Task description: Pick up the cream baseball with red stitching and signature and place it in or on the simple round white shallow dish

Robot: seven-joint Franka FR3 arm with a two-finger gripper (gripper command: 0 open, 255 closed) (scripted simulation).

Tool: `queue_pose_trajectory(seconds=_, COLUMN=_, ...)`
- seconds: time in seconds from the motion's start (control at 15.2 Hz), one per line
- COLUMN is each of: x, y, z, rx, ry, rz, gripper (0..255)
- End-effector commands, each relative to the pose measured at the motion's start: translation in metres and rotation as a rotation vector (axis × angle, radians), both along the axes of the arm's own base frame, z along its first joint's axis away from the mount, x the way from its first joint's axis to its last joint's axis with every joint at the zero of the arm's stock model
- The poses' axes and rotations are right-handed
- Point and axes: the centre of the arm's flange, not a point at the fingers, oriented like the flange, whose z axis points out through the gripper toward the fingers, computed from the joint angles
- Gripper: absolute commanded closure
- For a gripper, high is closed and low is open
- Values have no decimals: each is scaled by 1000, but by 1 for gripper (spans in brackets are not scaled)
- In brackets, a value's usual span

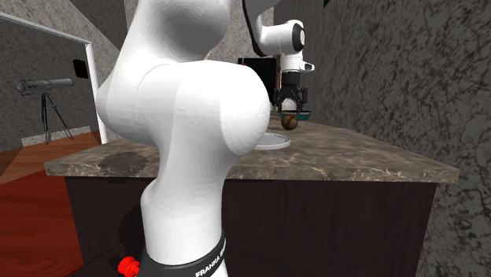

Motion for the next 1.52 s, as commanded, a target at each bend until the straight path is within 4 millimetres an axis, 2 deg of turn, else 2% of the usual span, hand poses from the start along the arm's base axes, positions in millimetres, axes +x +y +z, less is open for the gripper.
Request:
queue_pose_trajectory(seconds=0.0, x=-21, y=-11, z=-6, rx=42, ry=-231, rz=-35, gripper=0)
queue_pose_trajectory(seconds=0.46, x=-14, y=-10, z=-40, rx=42, ry=-231, rz=-35, gripper=0)
queue_pose_trajectory(seconds=0.92, x=-14, y=-10, z=-40, rx=42, ry=-231, rz=-35, gripper=0)
queue_pose_trajectory(seconds=0.99, x=-14, y=-10, z=-40, rx=42, ry=-231, rz=-35, gripper=255)
queue_pose_trajectory(seconds=1.45, x=-14, y=-10, z=-40, rx=42, ry=-231, rz=-35, gripper=255)
